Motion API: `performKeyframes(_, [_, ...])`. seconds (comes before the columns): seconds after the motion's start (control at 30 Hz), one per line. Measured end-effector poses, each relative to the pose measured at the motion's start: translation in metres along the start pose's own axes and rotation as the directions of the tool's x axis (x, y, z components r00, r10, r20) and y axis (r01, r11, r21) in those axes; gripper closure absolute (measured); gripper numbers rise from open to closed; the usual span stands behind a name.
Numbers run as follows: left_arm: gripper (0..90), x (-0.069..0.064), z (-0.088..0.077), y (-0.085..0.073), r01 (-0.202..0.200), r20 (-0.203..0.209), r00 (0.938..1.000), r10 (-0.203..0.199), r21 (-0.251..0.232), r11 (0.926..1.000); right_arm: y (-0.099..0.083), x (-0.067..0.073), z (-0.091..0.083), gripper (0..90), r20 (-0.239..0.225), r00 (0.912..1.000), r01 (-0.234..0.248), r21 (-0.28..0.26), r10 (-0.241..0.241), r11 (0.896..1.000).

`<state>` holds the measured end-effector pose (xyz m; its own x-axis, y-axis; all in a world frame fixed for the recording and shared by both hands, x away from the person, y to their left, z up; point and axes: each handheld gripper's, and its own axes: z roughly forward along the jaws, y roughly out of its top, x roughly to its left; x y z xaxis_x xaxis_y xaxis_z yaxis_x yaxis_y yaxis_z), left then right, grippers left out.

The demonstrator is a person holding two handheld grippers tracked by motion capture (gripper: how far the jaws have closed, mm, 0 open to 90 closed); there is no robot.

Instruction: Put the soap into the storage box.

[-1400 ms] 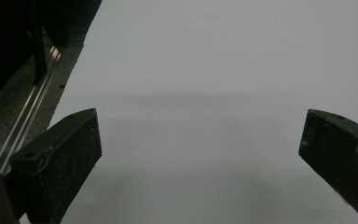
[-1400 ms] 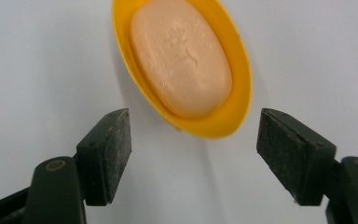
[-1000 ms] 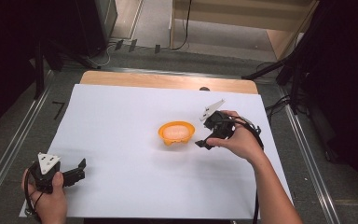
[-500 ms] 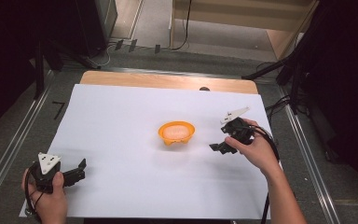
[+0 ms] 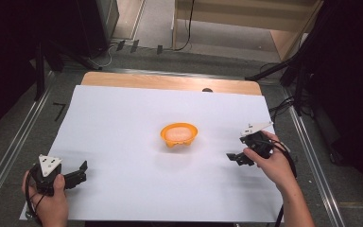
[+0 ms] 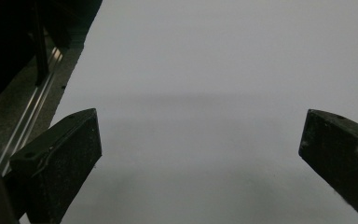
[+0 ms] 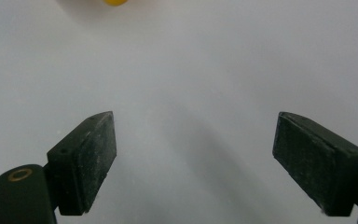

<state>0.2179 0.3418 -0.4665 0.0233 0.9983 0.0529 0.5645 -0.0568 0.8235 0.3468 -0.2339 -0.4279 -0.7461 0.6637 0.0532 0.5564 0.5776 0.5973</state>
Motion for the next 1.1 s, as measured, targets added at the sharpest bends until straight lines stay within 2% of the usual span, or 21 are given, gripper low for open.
performKeyframes(0.57, [0.0,-0.001,0.0,0.0,-0.005,-0.004,1.0,0.005,0.001,1.0,-0.059,-0.01,-0.021,13.9,0.051,0.9954,-0.079,-0.042,0.081,0.996])
performKeyframes(0.87, [0.0,-0.001,0.0,0.0,-0.005,-0.005,1.0,0.005,-0.002,1.0,-0.088,-0.012,-0.024,13.9,0.059,0.9896,-0.129,-0.053,0.132,0.99])
performKeyframes(1.1, [0.0,-0.001,0.0,0.0,-0.003,-0.009,1.0,0.003,-0.003,1.0,-0.11,-0.014,-0.031,13.9,0.069,0.9831,-0.164,-0.081,0.17,0.983])
